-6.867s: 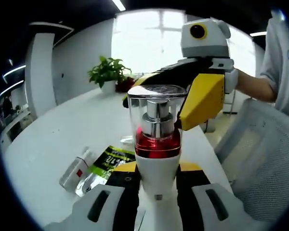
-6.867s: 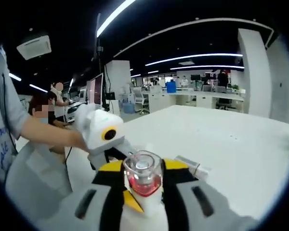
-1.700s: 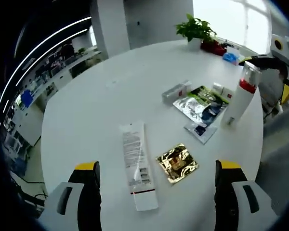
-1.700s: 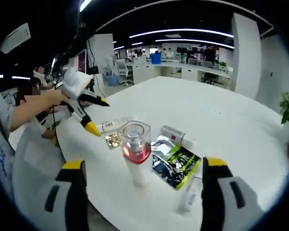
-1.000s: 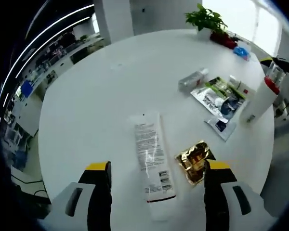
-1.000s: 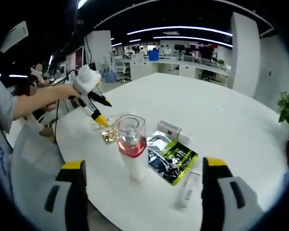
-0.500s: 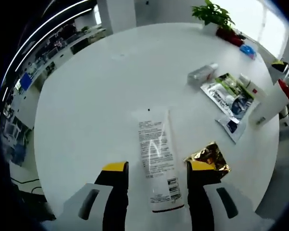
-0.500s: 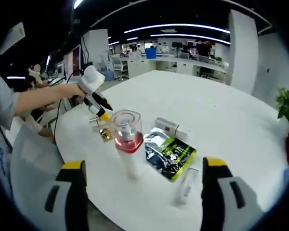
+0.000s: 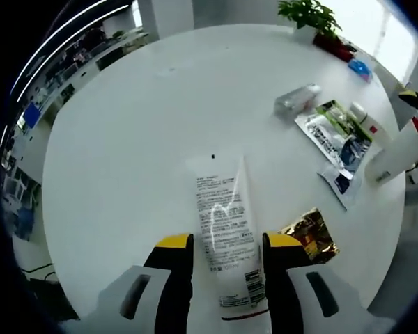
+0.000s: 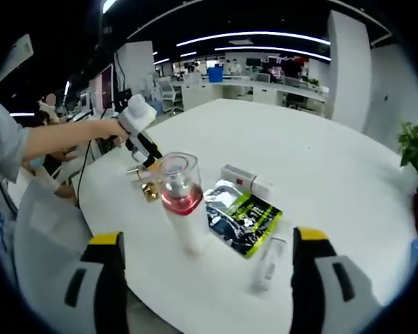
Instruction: Arrange the skincare products in the storage area until every visible bottle or jar stands upright without overlapping.
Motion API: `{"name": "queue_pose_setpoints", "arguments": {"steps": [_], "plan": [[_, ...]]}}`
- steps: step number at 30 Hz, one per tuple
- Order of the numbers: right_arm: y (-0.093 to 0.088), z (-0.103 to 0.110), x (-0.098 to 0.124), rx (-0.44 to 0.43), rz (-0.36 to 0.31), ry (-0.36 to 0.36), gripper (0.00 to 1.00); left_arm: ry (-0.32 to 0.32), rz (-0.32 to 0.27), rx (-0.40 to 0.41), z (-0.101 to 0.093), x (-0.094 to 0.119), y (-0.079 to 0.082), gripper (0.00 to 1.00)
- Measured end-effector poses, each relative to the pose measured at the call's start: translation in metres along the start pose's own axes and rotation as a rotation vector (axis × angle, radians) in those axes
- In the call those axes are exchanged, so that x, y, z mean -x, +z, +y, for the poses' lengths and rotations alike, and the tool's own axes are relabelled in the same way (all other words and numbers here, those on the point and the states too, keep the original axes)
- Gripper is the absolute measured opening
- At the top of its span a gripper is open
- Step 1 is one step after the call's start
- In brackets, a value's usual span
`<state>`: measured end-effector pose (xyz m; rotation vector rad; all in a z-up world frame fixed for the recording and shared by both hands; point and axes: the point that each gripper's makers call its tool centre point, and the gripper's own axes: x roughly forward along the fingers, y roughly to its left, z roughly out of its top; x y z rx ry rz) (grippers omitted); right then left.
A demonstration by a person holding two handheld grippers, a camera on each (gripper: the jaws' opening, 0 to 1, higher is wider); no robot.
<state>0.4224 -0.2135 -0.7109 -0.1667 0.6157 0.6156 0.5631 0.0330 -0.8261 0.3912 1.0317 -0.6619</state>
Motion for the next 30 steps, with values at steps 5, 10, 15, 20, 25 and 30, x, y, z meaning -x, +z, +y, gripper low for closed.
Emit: {"name": "queue_pose_setpoints", "arguments": {"steps": [5, 10, 15, 20, 25, 30], "plan": [[-0.0048, -0.001, -0.0006, 0.007, 0.021, -0.004, 1.0, -0.009, 0.019, 0.01, -0.0008, -0.0038, -0.0007, 0.33], [-0.0043, -0.0021, -0.0005, 0.002, 0.017, -0.003, 1.0, -0.006, 0.023, 0.01, 0.0002, -0.0035, 0.0, 0.33], [-0.0035, -0.0023, -0.0012, 0.004, 0.015, -0.001, 1.0, -0.003, 0.019, -0.003, 0.0002, -0.004, 0.0003, 0.33], [-0.0051, 0.0021, -0.0039, 0.012, 0.022, 0.014, 1.0, 0.0, -0.004, 0.015, 0.0015, -0.0037, 0.0003, 0.31], [-0.0052, 0.0037, -0.0029, 0.02, 0.023, 0.013, 1.0, -0.001, -0.033, 0.034, 0.0014, -0.003, 0.0012, 0.3], [-0.0024, 0.0036, -0.0014, 0.015, 0.011, 0.014, 1.0, 0.029, -0.073, 0.044, 0.0043, 0.0003, 0.0036, 0.29]]}}
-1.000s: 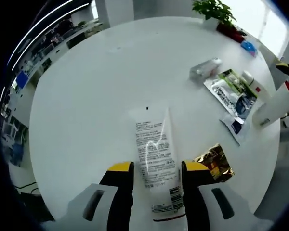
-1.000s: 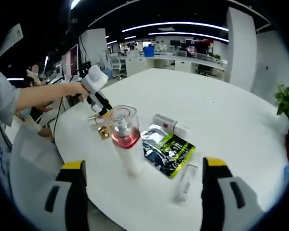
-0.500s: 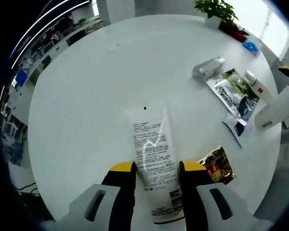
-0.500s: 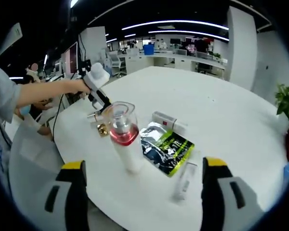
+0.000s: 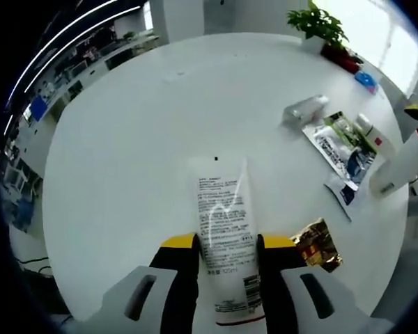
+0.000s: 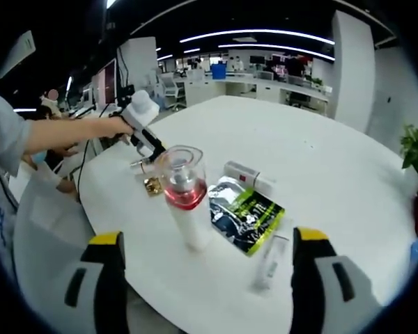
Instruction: Arrange the skincare products in the storage area until every visible bottle or jar stands upright without overlapping.
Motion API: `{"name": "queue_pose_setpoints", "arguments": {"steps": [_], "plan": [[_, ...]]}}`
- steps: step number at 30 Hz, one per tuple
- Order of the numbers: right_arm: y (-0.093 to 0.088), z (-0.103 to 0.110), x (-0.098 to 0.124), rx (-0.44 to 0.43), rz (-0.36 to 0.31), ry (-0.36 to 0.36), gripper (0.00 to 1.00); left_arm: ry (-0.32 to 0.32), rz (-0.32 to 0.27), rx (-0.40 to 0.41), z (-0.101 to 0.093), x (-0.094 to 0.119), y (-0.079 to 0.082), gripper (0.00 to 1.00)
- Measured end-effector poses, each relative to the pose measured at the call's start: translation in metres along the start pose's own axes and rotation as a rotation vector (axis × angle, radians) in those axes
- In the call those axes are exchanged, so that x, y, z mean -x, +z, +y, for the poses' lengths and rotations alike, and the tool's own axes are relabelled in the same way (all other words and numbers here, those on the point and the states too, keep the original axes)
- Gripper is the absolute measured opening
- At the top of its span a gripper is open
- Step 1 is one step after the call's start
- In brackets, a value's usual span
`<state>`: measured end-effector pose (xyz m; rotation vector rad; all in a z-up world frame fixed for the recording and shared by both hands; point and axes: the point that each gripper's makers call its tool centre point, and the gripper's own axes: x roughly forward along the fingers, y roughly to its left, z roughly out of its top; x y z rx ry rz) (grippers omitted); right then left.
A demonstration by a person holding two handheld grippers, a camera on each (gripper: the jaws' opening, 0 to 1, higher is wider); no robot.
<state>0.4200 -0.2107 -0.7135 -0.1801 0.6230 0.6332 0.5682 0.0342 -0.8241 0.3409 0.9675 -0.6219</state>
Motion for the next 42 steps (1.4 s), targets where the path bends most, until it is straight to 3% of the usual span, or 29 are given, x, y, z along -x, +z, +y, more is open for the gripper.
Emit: {"name": "queue_pose_setpoints", "arguments": {"steps": [23, 42], "plan": [[0.016, 0.007, 0.004, 0.036, -0.038, 0.01, 1.0, 0.014, -0.222, 0.0, -0.011, 0.057, 0.036, 0.27], [0.031, 0.018, 0.011, 0.075, -0.081, 0.013, 1.0, -0.016, -0.391, -0.007, -0.046, 0.106, 0.054, 0.27]]}}
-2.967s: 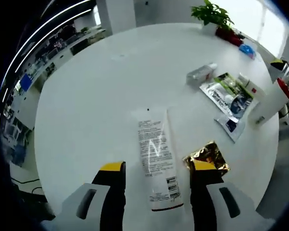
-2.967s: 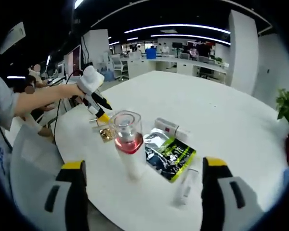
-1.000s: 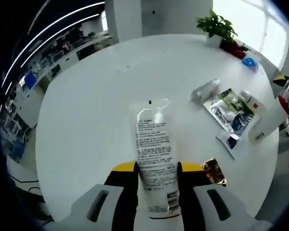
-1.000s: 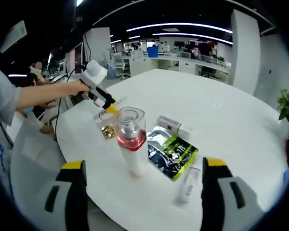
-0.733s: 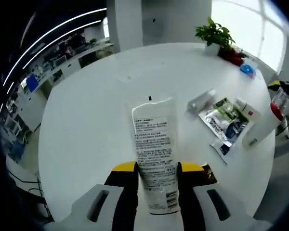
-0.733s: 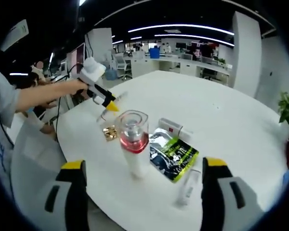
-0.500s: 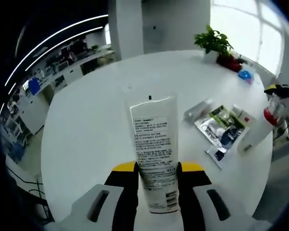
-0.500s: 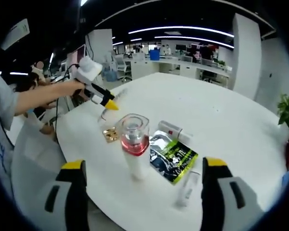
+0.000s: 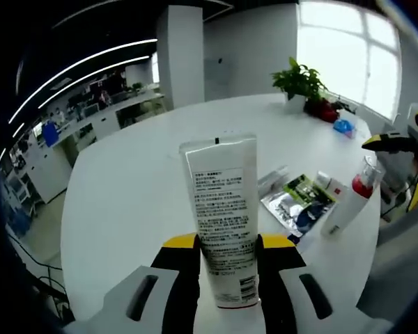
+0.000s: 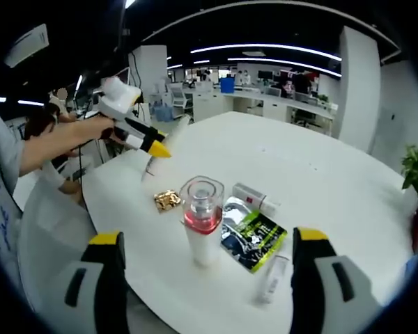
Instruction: Arrange the skincare products in the storage area until every visible bottle or jar stands upright without overlapping.
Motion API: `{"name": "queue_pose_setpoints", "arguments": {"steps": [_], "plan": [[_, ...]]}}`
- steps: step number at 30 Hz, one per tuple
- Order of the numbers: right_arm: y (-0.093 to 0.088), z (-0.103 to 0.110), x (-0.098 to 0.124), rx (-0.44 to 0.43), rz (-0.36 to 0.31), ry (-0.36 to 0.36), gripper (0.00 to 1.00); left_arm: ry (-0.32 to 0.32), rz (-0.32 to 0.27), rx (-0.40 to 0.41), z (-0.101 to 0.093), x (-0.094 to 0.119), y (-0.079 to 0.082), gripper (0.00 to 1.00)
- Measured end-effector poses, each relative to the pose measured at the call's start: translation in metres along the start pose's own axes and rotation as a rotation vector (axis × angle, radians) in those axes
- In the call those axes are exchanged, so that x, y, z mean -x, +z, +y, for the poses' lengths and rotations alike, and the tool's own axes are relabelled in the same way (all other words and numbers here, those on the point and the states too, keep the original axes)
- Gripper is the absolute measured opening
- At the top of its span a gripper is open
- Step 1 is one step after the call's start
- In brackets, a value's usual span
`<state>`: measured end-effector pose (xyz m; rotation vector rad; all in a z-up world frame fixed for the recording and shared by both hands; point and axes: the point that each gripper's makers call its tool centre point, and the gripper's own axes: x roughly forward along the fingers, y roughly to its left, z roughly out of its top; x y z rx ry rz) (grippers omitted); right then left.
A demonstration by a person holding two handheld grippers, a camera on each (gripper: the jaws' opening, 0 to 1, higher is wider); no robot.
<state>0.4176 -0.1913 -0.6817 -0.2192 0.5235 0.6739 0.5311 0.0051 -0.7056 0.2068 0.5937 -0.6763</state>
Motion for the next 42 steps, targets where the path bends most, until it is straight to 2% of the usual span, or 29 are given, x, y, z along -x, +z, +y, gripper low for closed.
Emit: {"name": "queue_pose_setpoints", "arguments": {"steps": [6, 13, 24, 34, 42], "plan": [[0.01, 0.005, 0.002, 0.011, -0.022, 0.009, 1.0, -0.044, -0.044, 0.015, -0.019, 0.011, 0.005, 0.28], [0.018, 0.012, 0.003, 0.026, -0.046, 0.022, 1.0, -0.056, -0.079, 0.007, -0.035, 0.022, 0.008, 0.27], [0.031, 0.02, 0.006, 0.038, -0.088, 0.029, 0.99, -0.093, -0.104, -0.018, -0.061, 0.031, 0.009, 0.27], [0.035, 0.029, 0.004, 0.023, -0.101, 0.058, 0.89, -0.144, -0.105, -0.023, -0.081, 0.029, 0.005, 0.27], [0.048, 0.036, 0.008, 0.008, -0.16, 0.095, 0.71, -0.192, -0.117, -0.043, -0.105, 0.029, 0.008, 0.28]]}}
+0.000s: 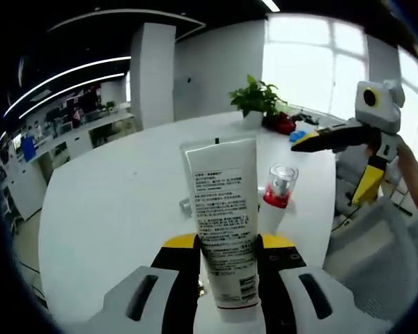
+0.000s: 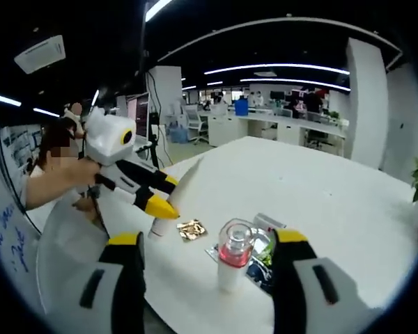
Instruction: Arrange the skincare products in the storage area until every visible bottle or jar stands upright without overlapping.
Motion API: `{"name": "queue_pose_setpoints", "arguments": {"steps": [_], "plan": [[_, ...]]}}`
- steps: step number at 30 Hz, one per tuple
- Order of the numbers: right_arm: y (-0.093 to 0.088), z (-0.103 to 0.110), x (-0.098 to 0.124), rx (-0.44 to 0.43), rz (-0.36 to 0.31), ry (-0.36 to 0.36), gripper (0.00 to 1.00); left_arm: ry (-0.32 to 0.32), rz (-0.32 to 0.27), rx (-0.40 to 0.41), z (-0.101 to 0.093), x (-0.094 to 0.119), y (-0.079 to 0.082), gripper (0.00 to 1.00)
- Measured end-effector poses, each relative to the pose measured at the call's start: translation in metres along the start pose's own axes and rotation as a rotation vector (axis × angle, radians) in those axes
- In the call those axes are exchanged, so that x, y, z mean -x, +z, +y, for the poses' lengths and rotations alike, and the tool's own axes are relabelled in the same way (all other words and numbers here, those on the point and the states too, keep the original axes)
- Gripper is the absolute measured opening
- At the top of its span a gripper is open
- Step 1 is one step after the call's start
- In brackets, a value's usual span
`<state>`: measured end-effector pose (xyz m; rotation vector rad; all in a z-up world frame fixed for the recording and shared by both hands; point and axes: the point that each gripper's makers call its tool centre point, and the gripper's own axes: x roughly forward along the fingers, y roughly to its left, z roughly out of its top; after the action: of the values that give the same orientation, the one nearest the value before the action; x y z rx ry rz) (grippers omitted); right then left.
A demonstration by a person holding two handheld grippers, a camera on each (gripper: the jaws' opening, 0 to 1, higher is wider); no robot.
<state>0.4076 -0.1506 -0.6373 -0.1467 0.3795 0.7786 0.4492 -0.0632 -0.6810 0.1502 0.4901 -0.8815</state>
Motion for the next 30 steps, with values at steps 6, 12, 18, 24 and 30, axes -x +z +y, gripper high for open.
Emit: {"name": "queue_pose_setpoints", "arguments": {"steps": [6, 12, 18, 24, 30], "plan": [[0.011, 0.004, 0.0, 0.004, -0.047, 0.018, 0.56, -0.02, -0.014, -0.004, -0.009, 0.0, 0.003, 0.28], [0.016, 0.012, -0.009, -0.011, -0.068, 0.06, 0.45, -0.026, -0.019, -0.02, -0.017, 0.003, 0.003, 0.28], [0.025, 0.026, -0.021, -0.024, -0.097, 0.113, 0.33, -0.028, -0.02, -0.031, -0.025, 0.005, 0.001, 0.28], [0.027, 0.034, -0.033, -0.005, -0.088, 0.151, 0.23, -0.034, -0.031, -0.038, -0.032, 0.009, 0.0, 0.28], [0.025, 0.035, -0.04, -0.015, -0.086, 0.156, 0.18, -0.024, -0.032, -0.038, -0.034, 0.013, -0.002, 0.28]]}}
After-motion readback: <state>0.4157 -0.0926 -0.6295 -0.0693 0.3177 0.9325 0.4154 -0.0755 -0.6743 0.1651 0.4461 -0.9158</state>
